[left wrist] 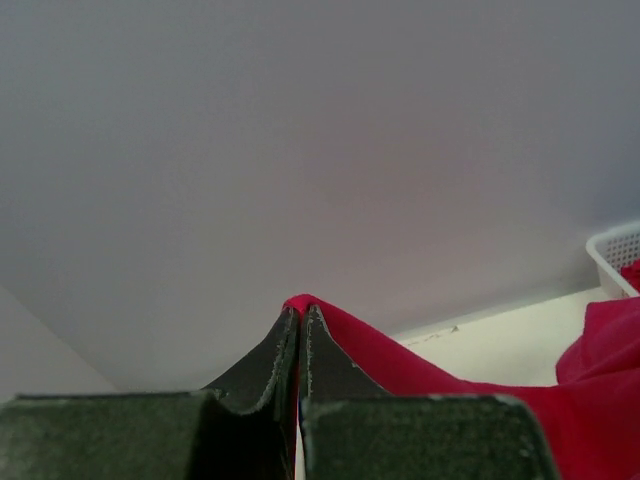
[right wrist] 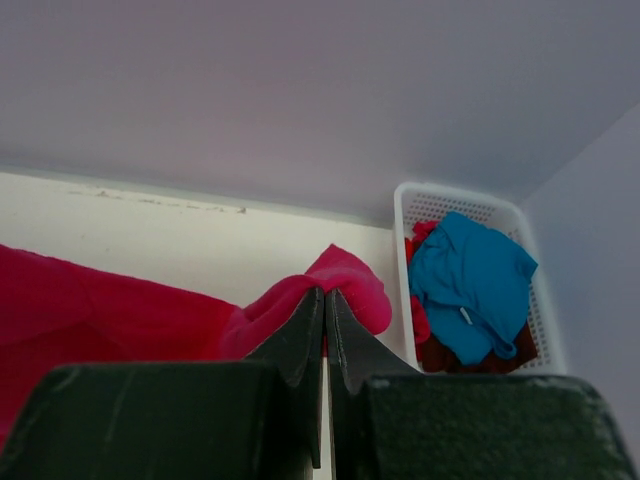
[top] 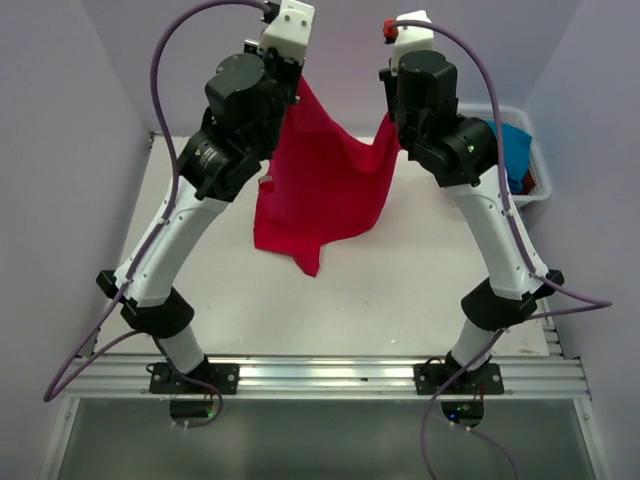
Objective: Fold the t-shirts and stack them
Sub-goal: Flatten out the tshirt
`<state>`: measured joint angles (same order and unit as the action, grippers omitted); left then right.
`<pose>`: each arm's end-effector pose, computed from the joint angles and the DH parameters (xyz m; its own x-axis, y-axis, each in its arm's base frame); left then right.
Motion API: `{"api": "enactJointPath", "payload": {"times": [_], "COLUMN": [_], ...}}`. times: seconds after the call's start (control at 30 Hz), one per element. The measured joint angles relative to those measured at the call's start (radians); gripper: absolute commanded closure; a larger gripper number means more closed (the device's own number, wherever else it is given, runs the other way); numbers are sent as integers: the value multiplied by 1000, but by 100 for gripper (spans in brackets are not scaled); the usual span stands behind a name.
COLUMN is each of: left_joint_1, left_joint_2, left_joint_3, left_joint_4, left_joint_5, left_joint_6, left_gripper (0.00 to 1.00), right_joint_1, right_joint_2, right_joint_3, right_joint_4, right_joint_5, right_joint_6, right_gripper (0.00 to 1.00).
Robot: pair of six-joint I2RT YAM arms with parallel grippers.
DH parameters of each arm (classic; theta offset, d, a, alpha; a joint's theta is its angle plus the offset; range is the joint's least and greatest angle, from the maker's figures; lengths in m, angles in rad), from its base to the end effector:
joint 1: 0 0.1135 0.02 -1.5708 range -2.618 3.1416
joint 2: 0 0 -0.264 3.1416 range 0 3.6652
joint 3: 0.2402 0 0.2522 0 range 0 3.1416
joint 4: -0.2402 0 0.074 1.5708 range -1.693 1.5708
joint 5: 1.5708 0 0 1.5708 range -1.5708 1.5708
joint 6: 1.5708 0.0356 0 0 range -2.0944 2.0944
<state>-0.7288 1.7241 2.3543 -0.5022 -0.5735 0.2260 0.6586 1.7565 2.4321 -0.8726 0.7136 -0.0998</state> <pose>0.2560 -0.2026 0.5805 0.1282 0.1379 -0.9821 0.1326 0.9790 0.1548 0.2684 0.1782 0.5532 -0.1585 -0.2179 -0.9630 0.0293 0.9739 -0.2252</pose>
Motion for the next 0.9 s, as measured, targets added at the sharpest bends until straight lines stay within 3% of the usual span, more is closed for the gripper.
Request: {"api": "enactJointPath", "payload": {"times": [0.1, 0.23, 0.37, 0.47, 0.63, 0.9], "left_joint_1": [-117, -391, -703, -868, -1000, -1081], "left_joint_2": [-7, -94, -118, -99, -74, -67], "left_joint_3": [-11, -222, -391, -437, -437, -450], "left_joint_4": [106, 440, 865, 1135, 1408, 1669], "left_joint_5": [-108, -262, -376, -408, -424, -466], "left_joint_6": [129, 417, 804, 1070, 1352, 1619], "left_gripper": [100, 100, 100, 100, 100, 100], "right_joint_1": [4, 76, 311, 486, 657, 887], "right_joint_2": [-14, -129, -351, -482, -563, -400], "right_joint_3": [12, -107, -353, -485, -645, -725], "right_joint_4": [32, 159, 377, 577, 1005, 1558], "right_joint_5": [1, 32, 114, 191, 340, 463], "right_joint_6": [-32, -126, -302, -472, -797, -1253], "right_gripper": [100, 100, 100, 100, 100, 100]}}
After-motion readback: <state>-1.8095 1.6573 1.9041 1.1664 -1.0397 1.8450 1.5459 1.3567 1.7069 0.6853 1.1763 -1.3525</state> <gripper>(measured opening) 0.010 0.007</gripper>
